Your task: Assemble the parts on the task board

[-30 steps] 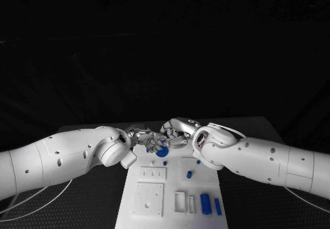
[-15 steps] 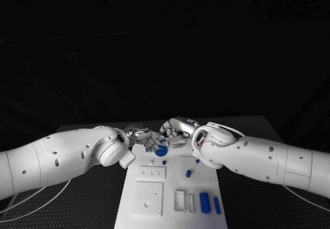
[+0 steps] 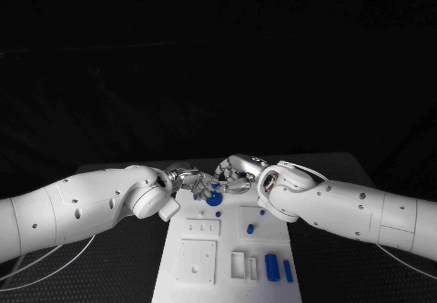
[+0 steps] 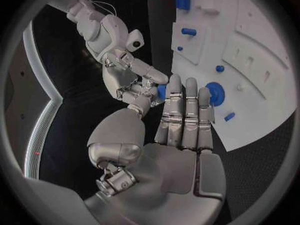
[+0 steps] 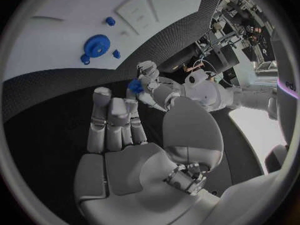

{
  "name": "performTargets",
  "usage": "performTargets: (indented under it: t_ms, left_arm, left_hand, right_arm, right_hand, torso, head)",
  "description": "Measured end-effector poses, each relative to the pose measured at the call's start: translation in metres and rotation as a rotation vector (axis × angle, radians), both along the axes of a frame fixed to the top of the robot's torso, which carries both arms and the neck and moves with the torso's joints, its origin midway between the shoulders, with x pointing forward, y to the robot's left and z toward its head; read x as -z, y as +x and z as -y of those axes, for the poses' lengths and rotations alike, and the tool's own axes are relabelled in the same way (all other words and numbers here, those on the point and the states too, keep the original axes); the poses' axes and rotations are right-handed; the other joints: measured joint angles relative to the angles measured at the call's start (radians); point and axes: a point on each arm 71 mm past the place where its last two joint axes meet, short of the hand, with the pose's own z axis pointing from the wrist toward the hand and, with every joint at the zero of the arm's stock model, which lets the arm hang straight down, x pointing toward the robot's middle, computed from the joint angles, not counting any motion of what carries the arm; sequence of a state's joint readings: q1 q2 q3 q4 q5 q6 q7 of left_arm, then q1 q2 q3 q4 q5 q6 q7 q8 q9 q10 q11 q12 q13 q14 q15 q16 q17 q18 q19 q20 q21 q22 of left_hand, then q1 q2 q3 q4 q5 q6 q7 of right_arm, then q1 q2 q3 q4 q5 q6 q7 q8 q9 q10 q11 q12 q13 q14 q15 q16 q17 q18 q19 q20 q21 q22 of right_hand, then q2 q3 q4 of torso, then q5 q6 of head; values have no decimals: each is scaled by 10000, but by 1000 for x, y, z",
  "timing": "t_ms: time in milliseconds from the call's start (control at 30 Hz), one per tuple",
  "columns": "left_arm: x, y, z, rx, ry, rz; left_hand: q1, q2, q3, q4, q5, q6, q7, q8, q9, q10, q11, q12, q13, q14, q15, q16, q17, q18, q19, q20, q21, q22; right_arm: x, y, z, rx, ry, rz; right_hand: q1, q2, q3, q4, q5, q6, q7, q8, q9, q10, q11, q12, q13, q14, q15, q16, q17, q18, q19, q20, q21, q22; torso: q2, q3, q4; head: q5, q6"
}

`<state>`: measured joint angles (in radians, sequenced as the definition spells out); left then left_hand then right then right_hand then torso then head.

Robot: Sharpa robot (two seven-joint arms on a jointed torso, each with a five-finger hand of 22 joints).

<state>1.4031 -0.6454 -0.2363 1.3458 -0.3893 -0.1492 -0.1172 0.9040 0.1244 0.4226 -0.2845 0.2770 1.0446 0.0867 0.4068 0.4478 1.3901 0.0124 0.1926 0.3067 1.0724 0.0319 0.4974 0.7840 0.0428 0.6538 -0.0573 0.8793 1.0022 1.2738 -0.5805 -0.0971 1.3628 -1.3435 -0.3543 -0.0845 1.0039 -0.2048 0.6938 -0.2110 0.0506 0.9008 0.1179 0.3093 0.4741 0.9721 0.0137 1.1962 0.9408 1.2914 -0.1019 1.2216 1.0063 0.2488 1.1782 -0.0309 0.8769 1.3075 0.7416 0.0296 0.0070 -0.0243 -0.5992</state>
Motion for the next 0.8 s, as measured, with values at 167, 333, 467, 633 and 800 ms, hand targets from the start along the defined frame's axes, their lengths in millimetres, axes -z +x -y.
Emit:
performTargets:
  t_ms: [167,333,467,633,800]
  left_arm:
    - [-1,3,-5,11,395,315]
    - [0,5,-10,112,1101,679]
    - [1,5,-15,210,1869,892]
    - [3,3,-15,459,3074,1037]
    - [7,0,-14,857,4291,1093]
  left_hand:
    - [104,-100,26,-27,199,27,5,14,82,39,-37,60,59,30,-30,100,35,-42,-36,-36,34,0]
    - [160,-153,26,-27,448,32,3,64,221,128,-54,147,139,92,-92,216,70,-45,-60,-54,111,-10]
    - [242,-234,24,-29,796,67,36,116,371,244,-116,242,234,249,-176,355,111,-43,-109,-35,229,-10]
    - [330,-322,12,-39,1233,105,74,126,530,372,-199,350,334,395,-249,505,152,-40,-109,-35,360,-10]
    - [329,-323,11,-39,1405,121,89,151,626,396,-210,349,381,409,-264,525,163,-39,-109,-35,383,-10]
  right_arm:
    - [2,7,25,544,77,-65]
    - [2,11,51,1058,345,-32]
    - [2,18,76,1646,565,35]
    - [-6,30,103,2469,1111,163]
    - [-24,42,116,3022,1925,273]
  right_hand:
    - [-309,-418,-900,-244,155,-903,295,-561,-280,-527,423,-241,-134,-338,427,-210,-59,-5,-460,125,-265,-1]
    - [-388,-494,-1353,-175,526,-1152,473,-618,-293,-681,506,-239,-187,-447,536,-254,-69,-19,-586,200,-329,-1]
    - [-388,-494,-1452,-76,968,-1168,485,-618,-254,-681,507,-161,-250,-447,536,-254,-74,-24,-586,200,-370,-1]
    - [-295,-401,-1515,-13,1207,-1223,509,-577,-240,-682,507,-108,-310,-447,536,-253,-83,-77,-587,201,-370,-1]
    - [-213,-318,-1556,28,1393,-1232,517,-568,-226,-682,507,-106,-366,-447,536,-254,-97,-74,-587,202,-408,-1]
  torso:
    - [4,8,-1]
    - [3,13,1]
    - [-1,20,0]
    - [-6,16,-10]
    - [-6,19,-13]
  head:
    - [11,-13]
    - [37,-40]
    - [82,-70]
    - [124,-120]
    - [128,-200]
